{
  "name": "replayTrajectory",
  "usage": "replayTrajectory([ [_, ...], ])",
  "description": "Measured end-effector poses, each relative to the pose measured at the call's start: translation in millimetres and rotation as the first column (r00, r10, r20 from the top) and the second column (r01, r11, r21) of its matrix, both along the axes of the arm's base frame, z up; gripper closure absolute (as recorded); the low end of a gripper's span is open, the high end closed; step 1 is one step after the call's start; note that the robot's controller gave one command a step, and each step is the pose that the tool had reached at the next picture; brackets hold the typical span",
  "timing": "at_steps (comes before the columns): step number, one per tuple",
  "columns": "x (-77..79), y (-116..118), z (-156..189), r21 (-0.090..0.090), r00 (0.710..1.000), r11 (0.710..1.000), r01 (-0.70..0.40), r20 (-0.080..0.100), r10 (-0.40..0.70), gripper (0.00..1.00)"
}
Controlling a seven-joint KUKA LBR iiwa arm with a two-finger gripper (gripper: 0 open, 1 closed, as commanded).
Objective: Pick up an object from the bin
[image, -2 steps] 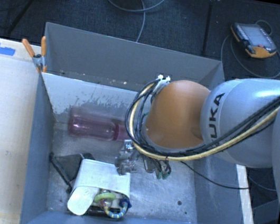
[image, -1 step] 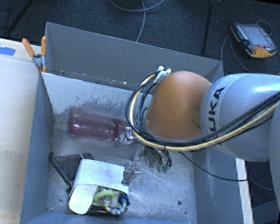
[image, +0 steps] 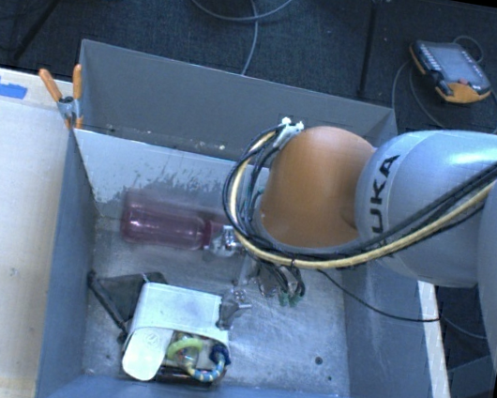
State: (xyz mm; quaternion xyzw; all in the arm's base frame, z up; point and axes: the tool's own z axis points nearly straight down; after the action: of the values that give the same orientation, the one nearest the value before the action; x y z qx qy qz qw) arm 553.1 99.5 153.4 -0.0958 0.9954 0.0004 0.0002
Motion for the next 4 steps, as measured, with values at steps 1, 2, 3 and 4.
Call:
replayTrajectory([
  [1,-31.7,31.4,-69.3,-0.015,0.958,0.959,-0.282,0.049,0.282,1.00],
  [2,-32.6,32.8,-70.6,-0.013,0.957,0.958,-0.285,0.049,0.286,0.00],
  [3,-33.7,31.8,-71.2,-0.013,0.958,0.959,-0.282,0.044,0.282,1.00],
  [4,-33.7,31.8,-71.2,-0.013,0.959,0.960,-0.281,0.044,0.282,1.00],
])
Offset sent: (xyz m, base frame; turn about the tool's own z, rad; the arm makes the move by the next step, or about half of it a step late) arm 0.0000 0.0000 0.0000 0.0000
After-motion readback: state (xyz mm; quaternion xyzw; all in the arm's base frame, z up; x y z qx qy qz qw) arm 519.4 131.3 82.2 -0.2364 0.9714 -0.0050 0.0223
